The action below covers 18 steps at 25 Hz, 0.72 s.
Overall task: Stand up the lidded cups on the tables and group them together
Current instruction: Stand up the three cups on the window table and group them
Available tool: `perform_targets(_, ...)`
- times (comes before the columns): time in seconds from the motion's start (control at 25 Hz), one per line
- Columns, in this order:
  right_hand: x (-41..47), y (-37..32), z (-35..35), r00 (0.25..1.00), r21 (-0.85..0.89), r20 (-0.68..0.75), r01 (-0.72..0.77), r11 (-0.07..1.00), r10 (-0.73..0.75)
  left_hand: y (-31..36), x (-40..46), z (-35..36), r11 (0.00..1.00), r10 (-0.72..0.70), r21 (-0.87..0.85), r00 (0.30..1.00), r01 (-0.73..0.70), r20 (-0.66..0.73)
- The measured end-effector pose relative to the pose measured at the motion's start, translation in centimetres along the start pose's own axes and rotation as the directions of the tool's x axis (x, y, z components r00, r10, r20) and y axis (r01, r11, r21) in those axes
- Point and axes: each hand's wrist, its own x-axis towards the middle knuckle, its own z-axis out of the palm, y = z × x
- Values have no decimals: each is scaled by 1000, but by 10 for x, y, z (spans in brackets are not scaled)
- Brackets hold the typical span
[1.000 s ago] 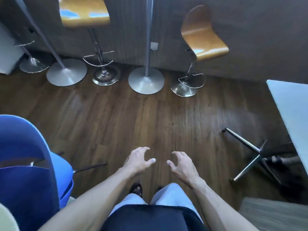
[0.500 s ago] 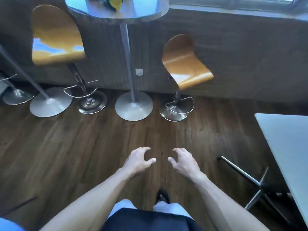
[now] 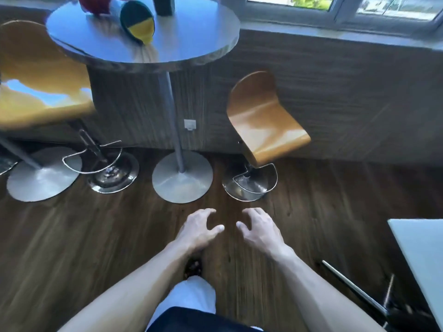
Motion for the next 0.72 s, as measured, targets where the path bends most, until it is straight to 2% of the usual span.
perform_targets(0.08,50,-26,-29,993,19,-116,38,999,-35,10,48,-38,997,75,-10,996,-75,-52)
perform_targets(0.16,102,-54,-71,949,34,-302,102,994,-87,32,95,-84,979,199,-6,964,-203,-176)
perform_targets(0.24,150,-82,-120,856,5,-493,185,983,-159,64,134,-133,941,327,34,874,-337,-360)
perform_targets(0.32,189,-110,-166,774,-41,-587,263,964,-237,96,160,-176,905,389,65,755,-421,-528)
perform_targets(0.4,230,-139,-203,752,-86,-577,332,940,-318,122,189,-217,892,402,88,688,-443,-604)
perform_targets(0.56,301,-181,-243,788,-122,-459,401,908,-410,141,243,-280,930,354,165,685,-327,-636)
perform_targets(0.72,352,-203,-253,766,-130,-402,496,859,-503,133,262,-324,955,294,189,650,-229,-701)
